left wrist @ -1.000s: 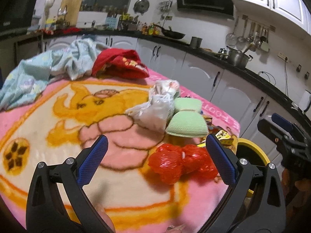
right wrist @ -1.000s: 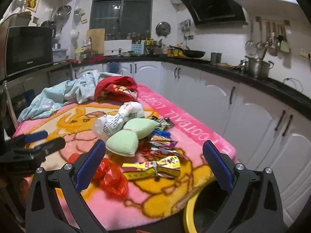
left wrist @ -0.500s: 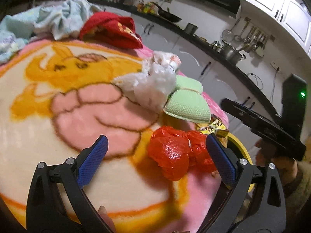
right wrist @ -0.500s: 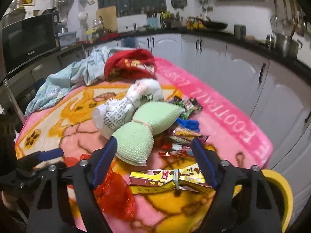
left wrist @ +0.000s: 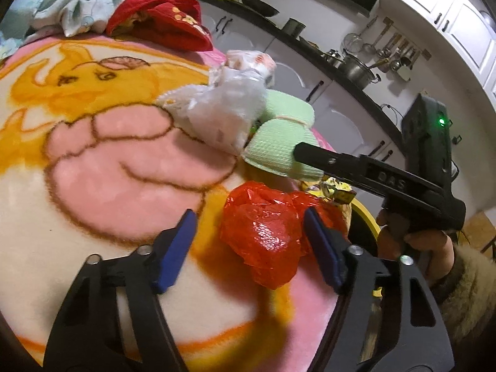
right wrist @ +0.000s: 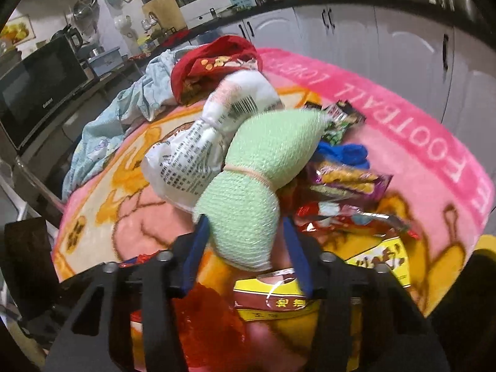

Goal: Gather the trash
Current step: 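Grasp the red plastic bag with the left tool while the right tool grasps the green mesh bundle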

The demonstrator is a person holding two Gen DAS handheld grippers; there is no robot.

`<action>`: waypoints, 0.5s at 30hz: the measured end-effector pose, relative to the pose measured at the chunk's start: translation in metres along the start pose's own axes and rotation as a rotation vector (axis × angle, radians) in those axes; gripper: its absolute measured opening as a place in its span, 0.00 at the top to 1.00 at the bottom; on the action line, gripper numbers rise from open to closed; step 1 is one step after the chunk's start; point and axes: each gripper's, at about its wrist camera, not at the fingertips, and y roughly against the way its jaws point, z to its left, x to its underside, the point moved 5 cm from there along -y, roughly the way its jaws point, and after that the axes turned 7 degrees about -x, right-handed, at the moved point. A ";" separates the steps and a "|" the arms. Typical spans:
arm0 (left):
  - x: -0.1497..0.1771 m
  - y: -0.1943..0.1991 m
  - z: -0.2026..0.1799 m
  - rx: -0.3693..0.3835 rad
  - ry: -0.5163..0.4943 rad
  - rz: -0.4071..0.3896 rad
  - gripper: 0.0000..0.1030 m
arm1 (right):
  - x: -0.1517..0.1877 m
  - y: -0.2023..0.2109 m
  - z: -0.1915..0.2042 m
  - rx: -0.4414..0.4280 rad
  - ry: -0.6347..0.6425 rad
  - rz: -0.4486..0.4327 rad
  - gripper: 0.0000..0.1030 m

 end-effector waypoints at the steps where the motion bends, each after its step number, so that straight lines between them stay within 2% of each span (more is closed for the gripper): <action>1: 0.000 0.000 -0.001 0.001 -0.007 0.001 0.47 | 0.001 0.000 0.000 -0.008 -0.009 0.005 0.60; 3: 0.001 0.000 -0.004 0.007 -0.017 0.005 0.56 | 0.003 0.002 -0.001 -0.022 -0.025 0.007 0.65; 9: 0.004 0.001 -0.011 0.006 -0.070 0.010 0.84 | 0.004 0.015 0.001 -0.005 -0.003 -0.023 0.71; 15: 0.002 0.012 -0.024 -0.021 -0.145 -0.035 0.92 | 0.004 0.035 0.005 0.013 0.022 -0.056 0.72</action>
